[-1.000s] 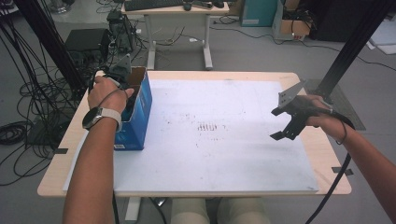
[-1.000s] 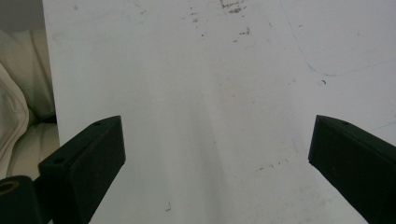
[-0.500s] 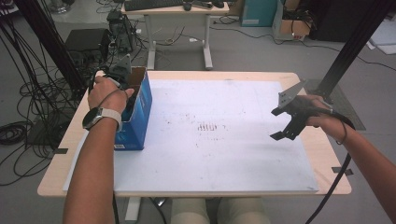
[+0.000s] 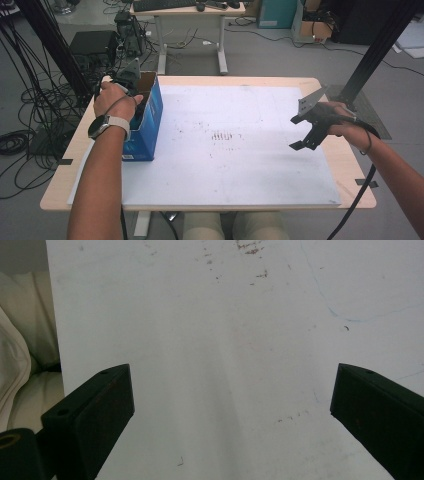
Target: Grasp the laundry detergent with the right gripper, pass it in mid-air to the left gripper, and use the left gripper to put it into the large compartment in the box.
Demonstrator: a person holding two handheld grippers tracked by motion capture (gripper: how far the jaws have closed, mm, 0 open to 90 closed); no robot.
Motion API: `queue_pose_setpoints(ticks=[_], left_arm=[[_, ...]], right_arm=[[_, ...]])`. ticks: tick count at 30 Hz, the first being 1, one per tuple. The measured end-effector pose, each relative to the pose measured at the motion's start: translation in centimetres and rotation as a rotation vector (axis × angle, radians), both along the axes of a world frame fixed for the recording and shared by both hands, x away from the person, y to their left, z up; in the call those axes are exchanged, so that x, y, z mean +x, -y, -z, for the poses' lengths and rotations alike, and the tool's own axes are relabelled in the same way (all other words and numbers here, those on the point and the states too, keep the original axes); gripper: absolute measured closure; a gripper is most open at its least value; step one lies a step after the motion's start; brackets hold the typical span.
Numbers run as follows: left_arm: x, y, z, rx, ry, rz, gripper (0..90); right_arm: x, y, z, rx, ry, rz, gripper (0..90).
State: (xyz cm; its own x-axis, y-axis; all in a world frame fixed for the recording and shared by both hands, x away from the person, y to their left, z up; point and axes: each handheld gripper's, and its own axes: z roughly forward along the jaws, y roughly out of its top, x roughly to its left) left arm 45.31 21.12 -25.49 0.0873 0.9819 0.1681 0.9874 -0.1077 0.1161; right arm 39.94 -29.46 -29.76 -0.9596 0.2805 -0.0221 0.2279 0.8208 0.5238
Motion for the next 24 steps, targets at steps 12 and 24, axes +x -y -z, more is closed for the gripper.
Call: queue_pose_setpoints(ticks=[12, 24], left_arm=[[0.00, -0.01, -0.01, 0.001, -0.004, 0.002, 38.2], [-0.02, 0.00, -0.01, -0.002, -0.002, 0.001, 38.2]], right_arm=[[0.00, 0.04, 0.05, -0.002, -0.001, 0.002, 3.8], [0.15, 0.04, 0.12, 0.013, 0.014, -0.019, 3.9]])
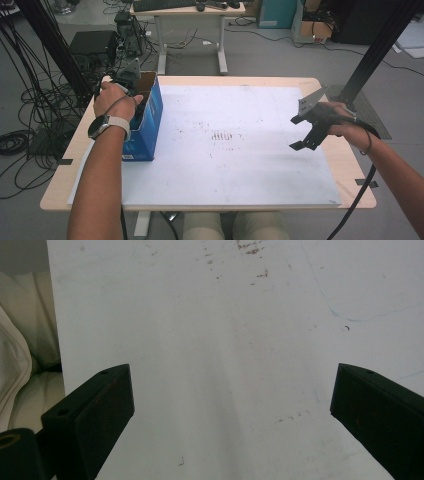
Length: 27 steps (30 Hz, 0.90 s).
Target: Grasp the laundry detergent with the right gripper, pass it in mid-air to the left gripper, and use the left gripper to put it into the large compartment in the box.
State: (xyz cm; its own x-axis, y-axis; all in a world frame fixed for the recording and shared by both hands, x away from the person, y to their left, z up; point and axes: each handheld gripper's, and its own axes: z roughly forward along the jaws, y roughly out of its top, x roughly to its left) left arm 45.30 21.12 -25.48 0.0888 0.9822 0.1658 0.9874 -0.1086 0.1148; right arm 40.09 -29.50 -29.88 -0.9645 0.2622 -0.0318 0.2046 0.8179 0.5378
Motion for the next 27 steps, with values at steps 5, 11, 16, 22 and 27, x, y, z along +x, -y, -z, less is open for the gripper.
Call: queue_pose_setpoints(ticks=[5, 11, 16, 22, 27], left_arm=[[0.00, 0.01, 0.01, 0.000, 0.001, 0.000, 38.2], [0.00, -0.05, -0.05, -0.003, -0.007, 0.001, 38.2], [-0.03, -0.08, -0.02, -0.003, 0.000, -0.002, 38.2], [-0.04, -0.06, -0.02, -0.003, 0.000, -0.001, 38.2], [-0.04, -0.07, -0.02, -0.004, 0.000, -0.001, 38.1]], right_arm=[[-0.20, 0.14, -0.11, -0.010, -0.016, 0.025, 3.9], [-0.19, 0.10, -0.07, -0.009, -0.016, 0.024, 3.9], [-0.17, 0.08, -0.07, -0.011, -0.016, 0.022, 3.8], [-0.19, 0.06, -0.08, -0.010, -0.015, 0.022, 3.8], [-0.22, 0.04, -0.10, -0.008, -0.019, 0.028, 3.8]])
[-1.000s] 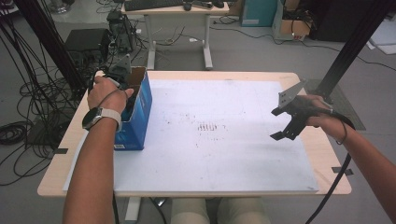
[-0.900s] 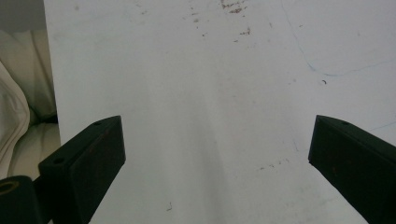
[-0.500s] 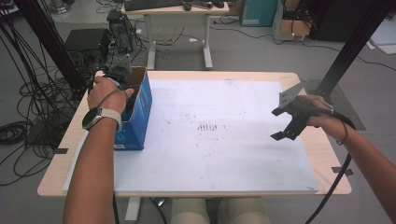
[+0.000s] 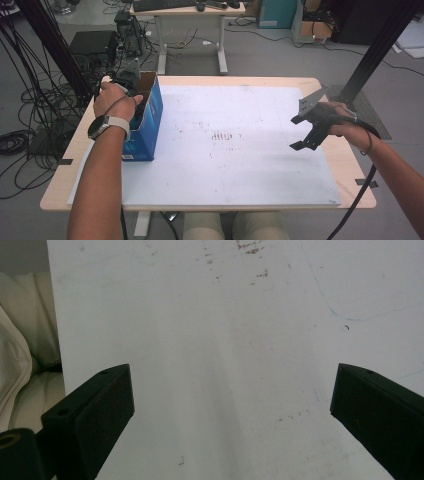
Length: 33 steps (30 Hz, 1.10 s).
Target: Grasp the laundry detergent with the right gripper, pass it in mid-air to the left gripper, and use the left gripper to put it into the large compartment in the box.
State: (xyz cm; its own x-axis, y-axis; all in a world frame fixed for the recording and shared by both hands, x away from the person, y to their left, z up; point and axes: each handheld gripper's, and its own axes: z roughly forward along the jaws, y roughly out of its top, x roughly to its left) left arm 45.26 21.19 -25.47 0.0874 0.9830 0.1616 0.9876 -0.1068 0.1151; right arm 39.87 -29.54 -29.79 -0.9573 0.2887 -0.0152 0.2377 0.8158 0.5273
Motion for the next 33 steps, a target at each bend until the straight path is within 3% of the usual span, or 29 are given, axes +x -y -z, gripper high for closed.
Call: queue_pose_setpoints(ticks=[33], left_arm=[[-0.01, 0.06, 0.02, 0.007, 0.000, 0.002, 38.1]], right_arm=[[0.29, -0.09, 0.14, 0.008, 0.015, -0.033, 3.9]])
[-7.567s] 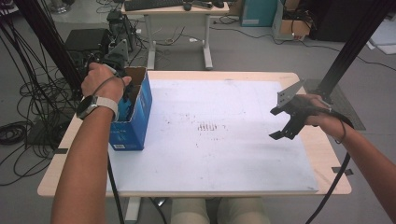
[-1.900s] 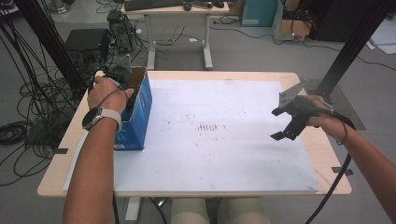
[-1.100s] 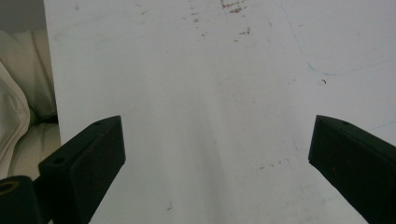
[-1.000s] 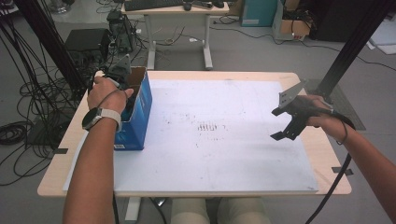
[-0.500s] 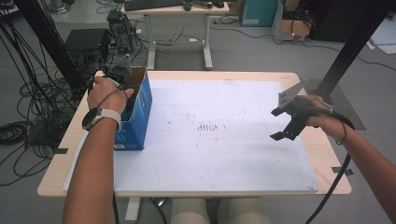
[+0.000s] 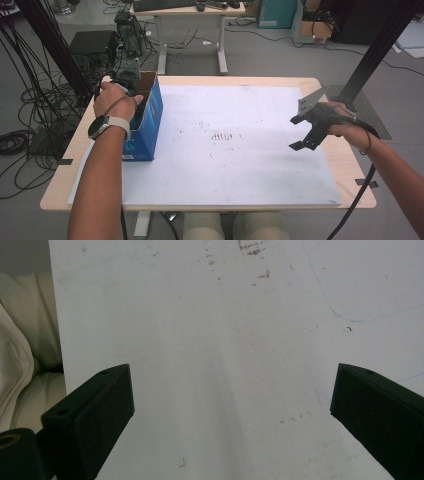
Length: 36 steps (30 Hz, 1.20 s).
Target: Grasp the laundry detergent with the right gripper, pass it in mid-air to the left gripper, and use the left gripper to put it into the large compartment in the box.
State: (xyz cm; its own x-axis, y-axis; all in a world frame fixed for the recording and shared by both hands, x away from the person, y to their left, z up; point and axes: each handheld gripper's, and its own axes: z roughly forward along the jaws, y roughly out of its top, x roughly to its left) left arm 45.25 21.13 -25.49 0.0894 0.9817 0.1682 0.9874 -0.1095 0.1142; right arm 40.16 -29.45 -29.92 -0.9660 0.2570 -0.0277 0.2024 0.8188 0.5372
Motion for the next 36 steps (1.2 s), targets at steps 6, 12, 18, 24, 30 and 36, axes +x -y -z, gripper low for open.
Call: queue_pose_setpoints(ticks=[6, 12, 18, 24, 30, 36], left_arm=[[-0.02, -0.03, -0.02, -0.005, -0.001, 0.000, 38.1], [-0.02, 0.02, 0.03, -0.003, 0.005, -0.001, 38.1], [-0.03, 0.04, 0.04, -0.001, 0.008, -0.002, 38.1], [-0.05, -0.03, -0.01, -0.003, 0.003, 0.000, 38.1], [-0.05, 0.01, 0.02, -0.005, 0.006, -0.002, 38.1], [-0.08, -0.05, 0.00, -0.004, 0.005, 0.002, 38.1]], right_arm=[[-0.03, -0.03, 0.07, 0.001, -0.002, 0.003, 3.9], [0.00, 0.00, 0.01, -0.002, -0.001, 0.001, 3.8], [-0.01, -0.05, 0.00, 0.001, 0.002, 0.000, 3.9], [-0.08, -0.12, -0.01, 0.003, -0.002, 0.006, 3.9], [-0.07, -0.07, -0.05, 0.003, -0.001, 0.005, 3.8], [-0.08, -0.08, -0.06, 0.003, -0.001, 0.005, 3.8]])
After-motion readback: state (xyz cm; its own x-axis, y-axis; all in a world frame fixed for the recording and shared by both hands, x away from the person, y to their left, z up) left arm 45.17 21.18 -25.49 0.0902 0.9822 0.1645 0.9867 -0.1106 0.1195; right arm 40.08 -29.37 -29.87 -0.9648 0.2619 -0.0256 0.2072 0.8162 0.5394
